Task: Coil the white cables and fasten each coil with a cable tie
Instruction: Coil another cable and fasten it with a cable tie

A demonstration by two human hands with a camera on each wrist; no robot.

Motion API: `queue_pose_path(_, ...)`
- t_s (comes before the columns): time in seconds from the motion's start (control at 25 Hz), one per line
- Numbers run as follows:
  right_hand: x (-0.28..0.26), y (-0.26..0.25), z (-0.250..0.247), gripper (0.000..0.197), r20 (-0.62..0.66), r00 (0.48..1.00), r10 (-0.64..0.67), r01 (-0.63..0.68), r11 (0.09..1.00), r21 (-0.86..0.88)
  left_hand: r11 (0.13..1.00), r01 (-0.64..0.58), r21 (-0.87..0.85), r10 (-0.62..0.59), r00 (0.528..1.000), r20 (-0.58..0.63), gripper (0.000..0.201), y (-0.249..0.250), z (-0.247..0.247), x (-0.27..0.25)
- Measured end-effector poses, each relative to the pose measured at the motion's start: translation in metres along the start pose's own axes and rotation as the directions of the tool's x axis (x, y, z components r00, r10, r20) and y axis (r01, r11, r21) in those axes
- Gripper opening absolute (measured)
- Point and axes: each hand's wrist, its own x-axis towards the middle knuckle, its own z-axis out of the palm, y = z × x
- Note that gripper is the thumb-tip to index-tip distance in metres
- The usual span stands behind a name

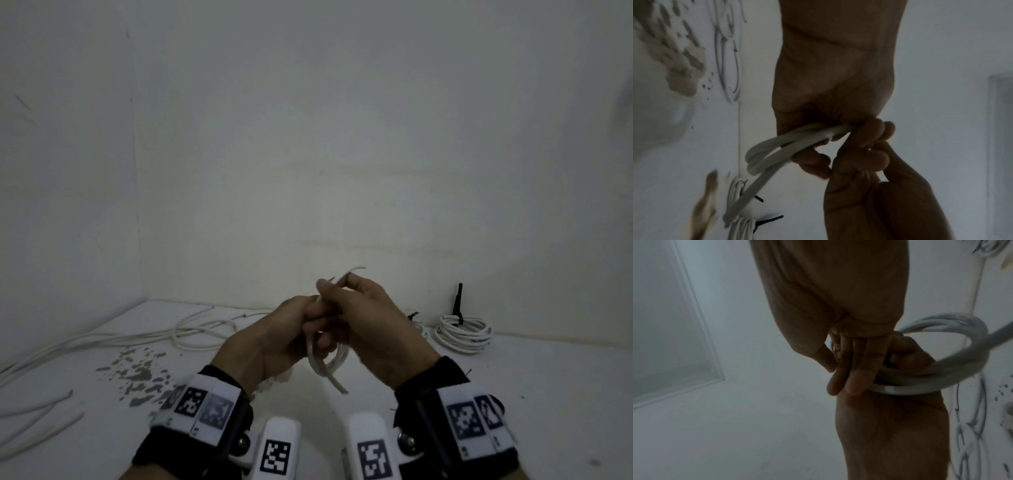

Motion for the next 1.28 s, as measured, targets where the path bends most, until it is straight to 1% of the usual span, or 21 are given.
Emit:
queue_pose_path(0.04,0.002,0.0,-0.008,0.018,-0.057,0.998,-0.017,0.017,1.0,0.0,1.0,0.018,0.023,-0.018,1.0,-0.014,0.053,0.0,0.001,0.002)
queue_pose_path(0.16,0.003,0.003,-0.026,0.028,-0.18,0.982,-0.063,0.039,0.99,-0.132,0.996,0.079,0.047,-0.076,0.995,-0.061,0.039,0.002,0.003,0.007)
queue_pose_path(0.2,0.003,0.005,-0.028,0.034,-0.217,0.974,-0.06,0.025,0.987,-0.159,0.995,0.086,0.058,-0.082,0.994,-0.072,0.038,0.003,0.003,0.007)
queue_pose_path(0.28,0.006,0.01,-0.028,0.054,-0.307,0.951,-0.039,-0.014,0.986,-0.167,0.991,0.072,0.115,-0.06,0.993,-0.106,0.041,0.002,0.004,0.007)
queue_pose_path(0.32,0.007,0.012,-0.028,0.06,-0.348,0.936,-0.058,-0.013,0.98,-0.198,0.988,0.06,0.144,-0.041,0.991,-0.129,0.044,0.001,0.004,0.006)
queue_pose_path(0.36,0.009,0.014,-0.029,0.059,-0.365,0.924,-0.11,0.001,0.958,-0.288,0.986,0.052,0.16,-0.027,0.988,-0.155,0.046,0.001,0.003,0.006)
queue_pose_path(0.4,0.011,0.016,-0.031,0.05,-0.345,0.92,-0.187,0.024,0.905,-0.425,0.986,0.048,0.157,-0.02,0.983,-0.181,0.047,0.001,0.002,0.006)
queue_pose_path(0.44,0.012,0.018,-0.034,0.035,-0.291,0.921,-0.259,0.057,0.829,-0.556,0.989,0.046,0.144,-0.015,0.979,-0.205,0.048,0.002,-0.001,0.006)
queue_pose_path(0.48,0.013,0.018,-0.036,0.02,-0.23,0.926,-0.298,0.086,0.762,-0.642,0.99,0.041,0.132,-0.011,0.974,-0.227,0.048,0.003,-0.003,0.006)
queue_pose_path(0.52,0.014,0.017,-0.038,0.009,-0.182,0.936,-0.303,0.104,0.728,-0.678,0.992,0.038,0.123,-0.007,0.97,-0.245,0.048,0.004,-0.004,0.006)
queue_pose_path(0.56,0.014,0.015,-0.041,0.004,-0.149,0.948,-0.282,0.112,0.731,-0.673,0.992,0.036,0.117,-0.004,0.966,-0.258,0.049,0.006,-0.006,0.007)
queue_pose_path(0.68,0.011,0.006,-0.045,0.008,-0.063,0.982,-0.176,0.111,0.818,-0.564,0.995,0.023,0.102,0.009,0.955,-0.297,0.051,0.01,-0.009,0.007)
queue_pose_path(0.76,0.007,-0.001,-0.046,0.011,-0.017,0.99,-0.138,0.112,0.865,-0.489,0.997,0.011,0.082,0.017,0.945,-0.326,0.052,0.01,-0.01,0.007)
queue_pose_path(0.88,0.001,-0.006,-0.045,0.01,0.02,0.998,-0.065,0.067,0.91,-0.409,0.992,-0.015,0.124,0.058,0.932,-0.358,0.05,0.01,-0.008,0.005)
queue_pose_path(0.96,0.0,-0.005,-0.042,0.012,0.067,0.997,-0.028,0.052,0.922,-0.383,0.991,-0.026,0.128,0.07,0.934,-0.351,0.048,0.01,-0.008,0.005)
queue_pose_path(1.0,0.001,-0.002,-0.039,0.015,0.061,0.996,-0.058,0.079,0.904,-0.42,0.994,-0.03,0.107,0.065,0.939,-0.339,0.047,0.01,-0.008,0.005)
queue_pose_path(1.04,0.004,0.002,-0.036,0.018,0.023,0.992,-0.123,0.118,0.856,-0.504,0.996,-0.029,0.081,0.054,0.945,-0.324,0.046,0.01,-0.008,0.005)
queue_pose_path(1.12,0.007,0.011,-0.031,0.023,-0.041,0.963,-0.267,0.176,0.735,-0.655,0.999,-0.015,0.049,0.029,0.955,-0.294,0.046,0.01,-0.008,0.004)
queue_pose_path(1.24,0.013,0.028,-0.027,0.031,-0.017,0.908,-0.419,0.297,0.672,-0.679,0.998,0.022,0.059,-0.008,0.972,-0.235,0.048,0.009,-0.004,0.001)
queue_pose_path(1.28,0.015,0.032,-0.026,0.031,-0.022,0.885,-0.465,0.313,0.63,-0.711,0.997,0.03,0.073,-0.013,0.975,-0.222,0.049,0.009,-0.002,0.002)
